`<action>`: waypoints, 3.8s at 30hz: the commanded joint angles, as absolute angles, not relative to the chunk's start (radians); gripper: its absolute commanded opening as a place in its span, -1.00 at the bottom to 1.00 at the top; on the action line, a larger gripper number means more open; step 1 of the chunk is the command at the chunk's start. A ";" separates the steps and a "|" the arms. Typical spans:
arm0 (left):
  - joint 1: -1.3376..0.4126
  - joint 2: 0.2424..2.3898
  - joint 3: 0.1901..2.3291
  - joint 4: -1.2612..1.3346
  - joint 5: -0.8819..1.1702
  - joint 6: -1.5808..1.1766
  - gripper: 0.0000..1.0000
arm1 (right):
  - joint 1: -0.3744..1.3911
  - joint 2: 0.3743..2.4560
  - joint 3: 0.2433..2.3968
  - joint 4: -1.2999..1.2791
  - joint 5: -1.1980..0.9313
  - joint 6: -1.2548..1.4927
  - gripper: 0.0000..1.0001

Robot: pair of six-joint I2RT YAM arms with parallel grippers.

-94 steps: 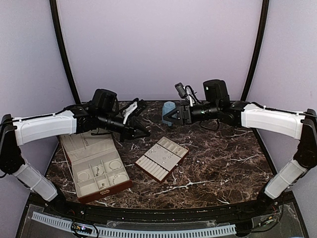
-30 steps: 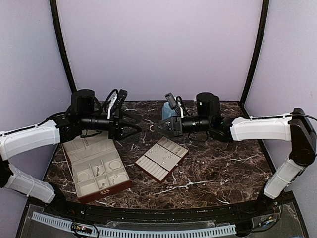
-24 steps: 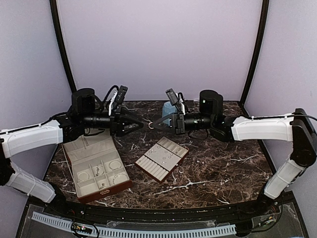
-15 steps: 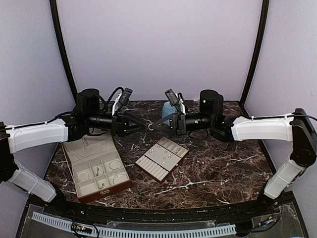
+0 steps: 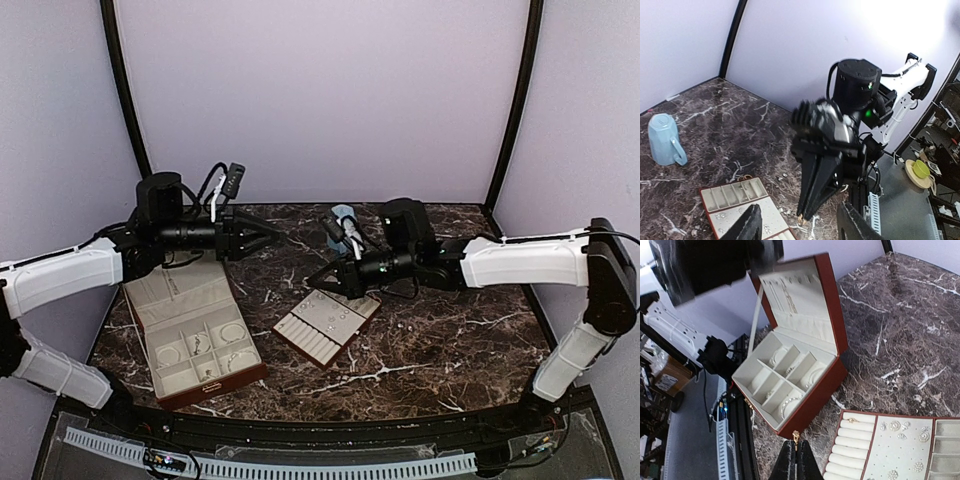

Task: Organize the mixed jewelry
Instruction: Place the ring in the ring tray.

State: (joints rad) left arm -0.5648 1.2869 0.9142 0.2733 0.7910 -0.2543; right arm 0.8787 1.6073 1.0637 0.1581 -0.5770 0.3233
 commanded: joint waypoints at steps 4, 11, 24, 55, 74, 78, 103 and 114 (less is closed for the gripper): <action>-0.484 1.251 0.938 0.216 0.798 -0.188 0.09 | 0.922 1.711 1.073 0.032 -0.476 0.140 -1.00; -0.396 1.225 0.979 0.139 0.774 -0.095 0.11 | 0.962 1.808 1.159 -0.063 -0.412 0.031 -1.00; -0.349 1.183 0.936 0.114 0.743 -0.039 0.18 | 0.998 1.980 1.395 -0.289 -0.268 -0.184 -1.00; -0.349 1.132 0.917 0.074 0.562 -0.062 0.20 | 1.060 1.900 1.371 -0.576 -0.173 1.072 -1.00; -0.350 1.093 0.903 0.101 0.591 -0.094 0.21 | 1.089 2.028 1.501 -0.785 -0.102 1.256 -1.00; -0.350 1.081 0.902 0.101 0.588 -0.089 0.21 | 1.089 2.043 1.525 -0.807 -0.084 1.266 -1.00; -0.350 1.085 0.897 0.094 0.566 -0.066 0.22 | 1.018 1.949 1.385 -1.005 0.054 1.202 -1.00; -0.350 1.096 0.897 0.090 0.559 -0.058 0.22 | 0.960 1.942 1.412 -1.040 0.132 1.104 -1.00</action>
State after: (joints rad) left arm -0.3557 1.0988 0.9077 0.0799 0.5629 -0.0788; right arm 0.9707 1.9518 1.4105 -0.9924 0.0719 1.1473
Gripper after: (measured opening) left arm 0.607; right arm 0.006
